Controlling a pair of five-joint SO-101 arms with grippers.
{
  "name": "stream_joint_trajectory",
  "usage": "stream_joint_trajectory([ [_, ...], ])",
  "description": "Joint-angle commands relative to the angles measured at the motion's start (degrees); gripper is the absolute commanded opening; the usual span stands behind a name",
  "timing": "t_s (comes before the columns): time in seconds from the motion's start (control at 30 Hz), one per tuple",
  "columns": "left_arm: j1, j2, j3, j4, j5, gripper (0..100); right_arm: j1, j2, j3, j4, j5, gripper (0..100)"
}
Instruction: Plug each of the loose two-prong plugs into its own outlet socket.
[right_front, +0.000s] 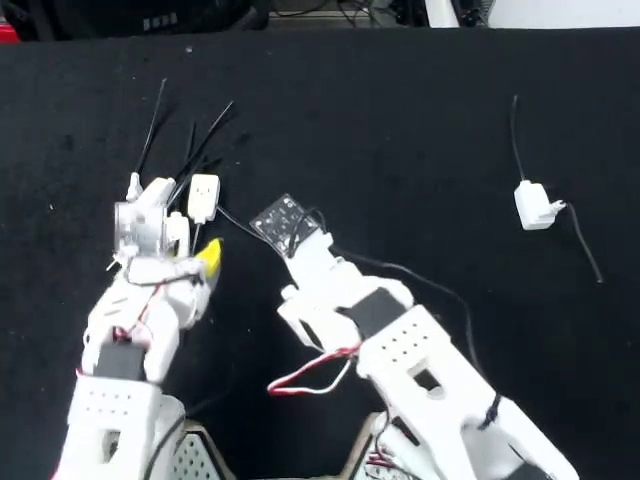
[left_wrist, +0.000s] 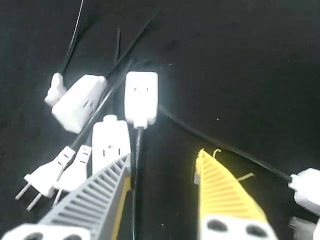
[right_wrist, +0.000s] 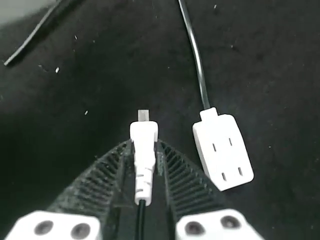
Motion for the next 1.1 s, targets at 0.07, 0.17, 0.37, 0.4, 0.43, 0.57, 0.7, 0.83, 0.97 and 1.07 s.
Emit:
stream_joint_trajectory([
  [0.07, 1.1, 30.5, -21.1, -5.0, -0.4, 21, 6.2, 4.8, -4.9, 0.4, 2.0, 1.0],
  [0.17, 2.1, 46.2, -29.6, -8.5, -0.1, 21, 9.4, 8.8, -7.0, 0.6, 1.9, 1.0],
  [0.37, 6.7, 64.8, -42.9, -9.4, 1.7, 21, 10.2, 13.9, -8.9, 0.6, 1.8, 1.0],
  [0.4, 7.4, 66.5, -44.5, -9.5, 2.6, 21, 10.3, 14.4, -9.1, 0.6, 1.8, 1.0],
  [0.43, 8.0, 68.1, -45.8, -9.5, 3.3, 21, 10.3, 14.8, -9.3, 0.6, 1.8, 1.0],
  [0.57, 8.9, 75.5, -49.6, -9.5, 3.5, 21, 10.4, 16.2, -9.6, 0.3, 1.7, 1.0],
  [0.7, 7.8, 84.0, -53.8, -8.0, 3.6, 21, 12.7, 16.4, -10.3, 0.3, 1.9, 1.0],
  [0.83, 7.6, 87.4, -60.4, 1.9, 3.7, 21, 16.4, 16.6, -11.5, 0.4, 2.0, 1.0],
  [0.97, 7.3, 86.9, -61.1, 10.4, 3.7, 21, 16.9, 16.6, -11.5, 0.2, 3.2, 1.0],
  [1.07, 7.3, 85.6, -60.2, 14.9, 3.6, 21, 16.9, 16.6, -11.5, -0.5, 3.2, 1.0],
])
